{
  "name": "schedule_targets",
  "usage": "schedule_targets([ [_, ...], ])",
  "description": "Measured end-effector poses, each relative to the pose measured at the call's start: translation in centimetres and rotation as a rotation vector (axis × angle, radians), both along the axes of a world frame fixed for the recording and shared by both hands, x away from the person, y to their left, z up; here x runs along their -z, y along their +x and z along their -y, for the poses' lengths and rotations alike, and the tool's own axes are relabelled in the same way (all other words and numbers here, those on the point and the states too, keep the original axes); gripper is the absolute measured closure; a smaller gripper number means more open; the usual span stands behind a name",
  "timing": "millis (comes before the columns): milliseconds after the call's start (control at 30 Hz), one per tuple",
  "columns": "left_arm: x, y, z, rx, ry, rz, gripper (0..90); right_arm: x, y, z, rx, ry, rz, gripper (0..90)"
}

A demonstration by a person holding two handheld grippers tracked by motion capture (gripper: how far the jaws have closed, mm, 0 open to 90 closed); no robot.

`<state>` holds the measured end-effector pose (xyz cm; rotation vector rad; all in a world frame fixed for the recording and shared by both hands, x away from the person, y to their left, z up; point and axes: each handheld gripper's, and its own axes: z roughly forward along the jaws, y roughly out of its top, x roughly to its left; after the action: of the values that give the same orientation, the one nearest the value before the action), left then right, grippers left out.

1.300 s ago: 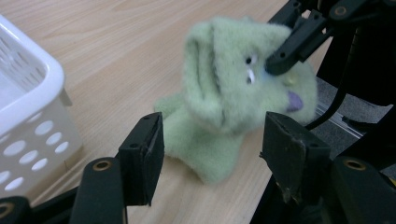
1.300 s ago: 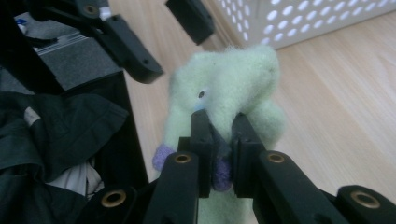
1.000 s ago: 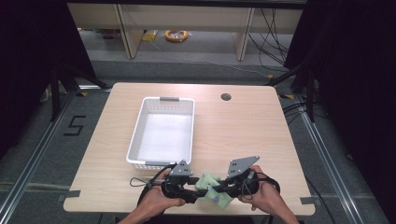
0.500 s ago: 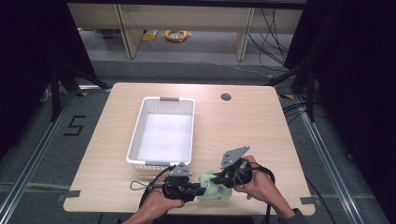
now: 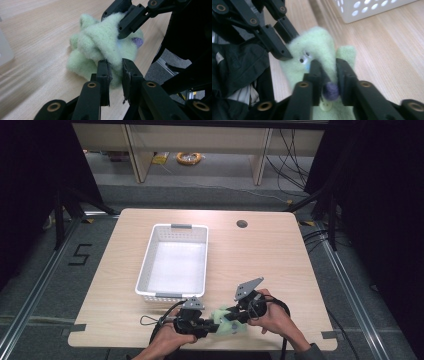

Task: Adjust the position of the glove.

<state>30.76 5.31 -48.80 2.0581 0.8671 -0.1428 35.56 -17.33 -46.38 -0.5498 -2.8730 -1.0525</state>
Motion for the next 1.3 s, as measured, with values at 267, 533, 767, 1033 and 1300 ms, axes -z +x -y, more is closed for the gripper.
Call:
schedule_targets([
  [267, 0.2, -0.3, -0.3, -0.026, -0.012, -0.022, 71.4, -0.5, -0.7, 1.5, 0.131, 0.085, 0.019, 49.8],
  [533, -0.2, -0.8, -0.8, -0.069, -0.004, -0.042, 51.8, -0.7, -2.8, 4.1, 0.316, 0.089, 0.031, 44.5],
  [767, -0.1, -0.2, -2.0, -0.148, -0.041, -0.056, 45.1, 0.1, -3.6, 5.7, 0.456, 0.101, -0.018, 40.1],
  [1033, 0.2, 0.4, -1.9, -0.184, -0.039, -0.069, 42.2, 0.9, -3.7, 5.0, 0.468, 0.080, -0.038, 38.3],
  [1300, 1.0, 0.6, -0.9, -0.187, -0.021, -0.099, 43.7, 1.9, -3.4, 4.1, 0.483, 0.076, -0.050, 40.3],
])
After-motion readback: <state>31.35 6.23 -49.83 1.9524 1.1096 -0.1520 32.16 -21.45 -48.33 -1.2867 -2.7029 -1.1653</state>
